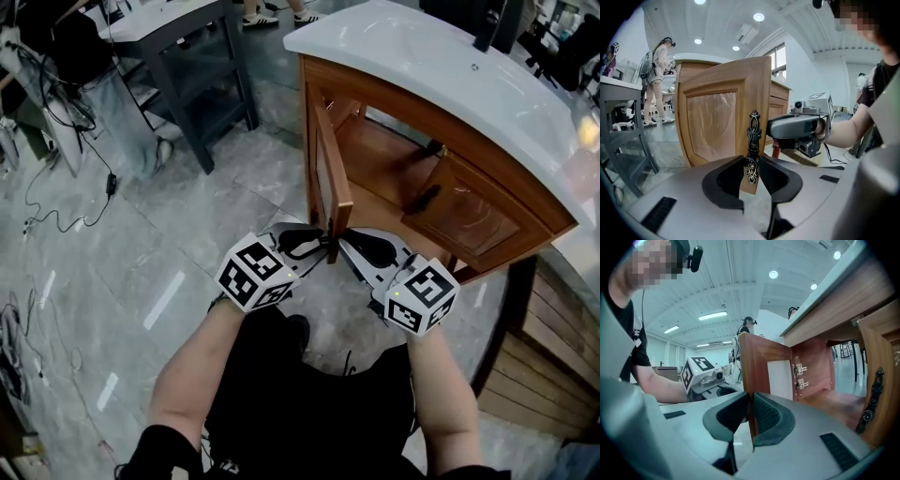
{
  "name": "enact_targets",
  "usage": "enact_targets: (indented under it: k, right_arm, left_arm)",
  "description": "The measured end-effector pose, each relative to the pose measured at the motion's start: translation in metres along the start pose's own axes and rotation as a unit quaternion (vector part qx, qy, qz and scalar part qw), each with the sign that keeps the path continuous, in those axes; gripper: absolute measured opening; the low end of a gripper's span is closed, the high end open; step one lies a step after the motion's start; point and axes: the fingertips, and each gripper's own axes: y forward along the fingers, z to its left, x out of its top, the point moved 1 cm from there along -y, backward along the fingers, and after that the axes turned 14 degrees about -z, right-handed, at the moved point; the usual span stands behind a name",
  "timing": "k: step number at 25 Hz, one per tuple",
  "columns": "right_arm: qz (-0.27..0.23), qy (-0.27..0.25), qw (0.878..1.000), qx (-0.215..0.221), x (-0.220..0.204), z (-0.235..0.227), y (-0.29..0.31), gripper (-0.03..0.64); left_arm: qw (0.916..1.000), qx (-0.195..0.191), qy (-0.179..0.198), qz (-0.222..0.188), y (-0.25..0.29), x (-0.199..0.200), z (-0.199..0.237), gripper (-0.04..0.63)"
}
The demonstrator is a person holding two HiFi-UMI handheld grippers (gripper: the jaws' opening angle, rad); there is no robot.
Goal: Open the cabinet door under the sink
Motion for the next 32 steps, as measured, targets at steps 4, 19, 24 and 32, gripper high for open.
enact_targets:
  k: [4,19,24,32]
  right_arm:
    - [-0.002,0.005,1.0,0.023,-0.002,0.01,0.012,0.051]
    - [0.001,0.023,0.996,0.083,-0.01,0.051,0.083,0.048]
    - [0.001,0.018,0.995,0.094,-0.009,0.055,0.093,0.048]
    - [-0.021,0.021,0.994,0.103,-0.006,0.059,0.087,0.048]
  left_arm:
    - [0.9997,0.024,-0.007,-0.005,-0.016,-0.004,0.007,0.107]
    - [0.9795,0.201,0.006,0.015,-0.093,-0.019,0.053,0.101]
    - [0.967,0.254,0.009,0.02,-0.102,-0.019,0.06,0.101]
    - [0.9534,0.301,-0.003,-0.012,-0.122,-0.002,0.066,0.084]
